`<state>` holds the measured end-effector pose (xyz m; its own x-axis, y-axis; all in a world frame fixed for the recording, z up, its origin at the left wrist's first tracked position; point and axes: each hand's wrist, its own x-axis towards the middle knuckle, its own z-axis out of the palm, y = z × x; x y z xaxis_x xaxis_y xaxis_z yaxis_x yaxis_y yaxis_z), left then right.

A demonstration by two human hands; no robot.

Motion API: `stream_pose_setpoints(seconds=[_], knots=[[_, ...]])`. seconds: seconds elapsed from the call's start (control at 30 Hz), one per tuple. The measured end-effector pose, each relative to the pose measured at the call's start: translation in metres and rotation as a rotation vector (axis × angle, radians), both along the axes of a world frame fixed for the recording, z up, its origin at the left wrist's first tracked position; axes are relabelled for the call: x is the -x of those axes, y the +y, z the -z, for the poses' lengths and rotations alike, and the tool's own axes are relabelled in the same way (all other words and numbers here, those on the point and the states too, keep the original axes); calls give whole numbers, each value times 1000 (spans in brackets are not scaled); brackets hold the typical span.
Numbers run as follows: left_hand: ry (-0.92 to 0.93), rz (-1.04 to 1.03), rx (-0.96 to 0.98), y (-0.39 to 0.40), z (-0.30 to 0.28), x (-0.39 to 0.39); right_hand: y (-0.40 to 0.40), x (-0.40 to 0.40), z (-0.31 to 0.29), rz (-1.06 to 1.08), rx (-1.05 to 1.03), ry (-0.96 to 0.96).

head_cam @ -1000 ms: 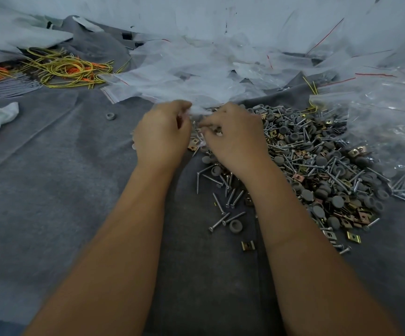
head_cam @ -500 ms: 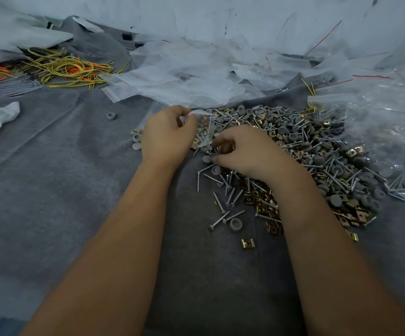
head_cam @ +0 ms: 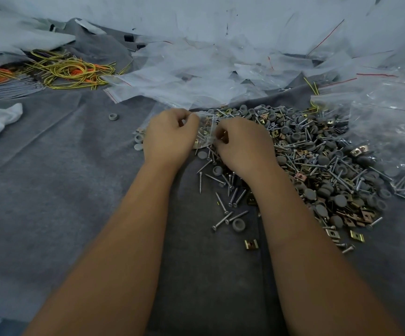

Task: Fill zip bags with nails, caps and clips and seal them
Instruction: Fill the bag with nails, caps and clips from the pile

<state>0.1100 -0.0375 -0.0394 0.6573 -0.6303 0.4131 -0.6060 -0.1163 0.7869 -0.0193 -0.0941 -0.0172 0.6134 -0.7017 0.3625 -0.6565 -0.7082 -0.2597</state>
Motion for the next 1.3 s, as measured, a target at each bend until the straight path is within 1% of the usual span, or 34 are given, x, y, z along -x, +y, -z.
stream_pose_setpoints(seconds=[0.07,0.13,0.23,0.27,0.33,0.5,0.6,0.7,0.77,0.8,0.9,0.97,1.0,1.07,1.3], knots=[[-16,-8,-8,-1,1,0,-3,4,0,16,62,-77],[-25,-16,-13,-2,1,0,-4,5,0,30,111,-201],[-40,-6,-15,-2,0,2,-1,3,1,-25,50,-425],[-38,4,-14,-1,0,2,0,1,2,-53,29,-470],[-24,33,-6,-1,-1,3,1,-1,4,-93,33,-484],[22,102,13,0,-2,4,-3,-4,9,-129,56,-407],[58,51,30,-2,-4,3,-3,-3,7,-117,15,-456],[135,17,82,-3,-3,1,-1,0,3,-72,-13,-504],[155,2,78,-4,-3,0,1,1,1,-56,-29,-477],[156,-2,72,-4,-3,0,2,2,1,-60,-42,-429],[132,-7,60,-6,-3,0,7,2,2,-127,-49,-174],[112,-20,48,-7,-3,0,9,-1,5,-150,-17,4],[103,-27,39,-8,-3,0,10,-2,8,-150,-2,62],[89,-34,24,-8,-3,0,10,-4,11,-141,7,100],[66,-41,5,-13,-4,3,9,-5,9,-126,0,48]])
